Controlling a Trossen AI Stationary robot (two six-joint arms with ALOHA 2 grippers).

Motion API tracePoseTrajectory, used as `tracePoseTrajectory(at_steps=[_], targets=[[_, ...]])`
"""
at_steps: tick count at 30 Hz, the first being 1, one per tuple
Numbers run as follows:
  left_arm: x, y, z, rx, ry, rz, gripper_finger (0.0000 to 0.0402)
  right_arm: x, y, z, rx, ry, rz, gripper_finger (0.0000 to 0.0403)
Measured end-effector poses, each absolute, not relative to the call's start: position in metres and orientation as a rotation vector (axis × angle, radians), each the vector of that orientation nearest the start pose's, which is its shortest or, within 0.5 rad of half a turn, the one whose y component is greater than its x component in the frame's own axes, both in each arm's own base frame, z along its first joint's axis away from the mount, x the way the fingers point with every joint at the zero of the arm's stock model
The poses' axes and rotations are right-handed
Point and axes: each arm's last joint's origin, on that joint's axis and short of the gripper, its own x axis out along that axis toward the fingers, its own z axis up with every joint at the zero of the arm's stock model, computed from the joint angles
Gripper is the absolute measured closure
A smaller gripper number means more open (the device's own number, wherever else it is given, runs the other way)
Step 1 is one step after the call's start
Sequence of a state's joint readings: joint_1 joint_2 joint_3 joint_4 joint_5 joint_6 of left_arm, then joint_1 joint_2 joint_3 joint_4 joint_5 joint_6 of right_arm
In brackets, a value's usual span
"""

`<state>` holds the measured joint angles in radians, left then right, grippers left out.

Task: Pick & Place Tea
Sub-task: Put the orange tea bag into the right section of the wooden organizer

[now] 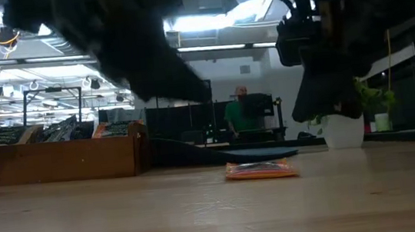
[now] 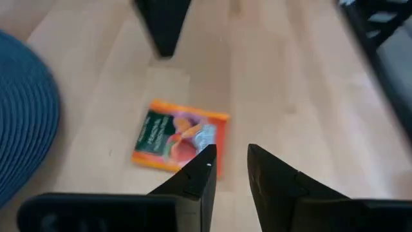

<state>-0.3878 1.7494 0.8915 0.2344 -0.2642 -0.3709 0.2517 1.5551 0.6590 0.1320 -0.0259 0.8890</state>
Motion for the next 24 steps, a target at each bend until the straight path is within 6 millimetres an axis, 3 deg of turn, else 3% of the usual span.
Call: tracePoseTrajectory(at_steps=[5, 14, 24], targets=[[0.339, -0.125, 0.133, -0.105, 0.640, 0.033, 0.0342, 0.276, 0.076, 0.145, 0.747, 0.829, -0.087, 0.0392], [0.363, -0.135, 0.111, 0.073, 0.731, 0.018, 0.0395, 0.278, 0.082, 0.135, 0.666, 0.832, -0.079, 0.0378], [0.364, -0.133, 0.108, 0.108, 0.810, 0.044, 0.0398, 0.291, 0.078, 0.105, 0.776, 0.840, -0.151, 0.0231]])
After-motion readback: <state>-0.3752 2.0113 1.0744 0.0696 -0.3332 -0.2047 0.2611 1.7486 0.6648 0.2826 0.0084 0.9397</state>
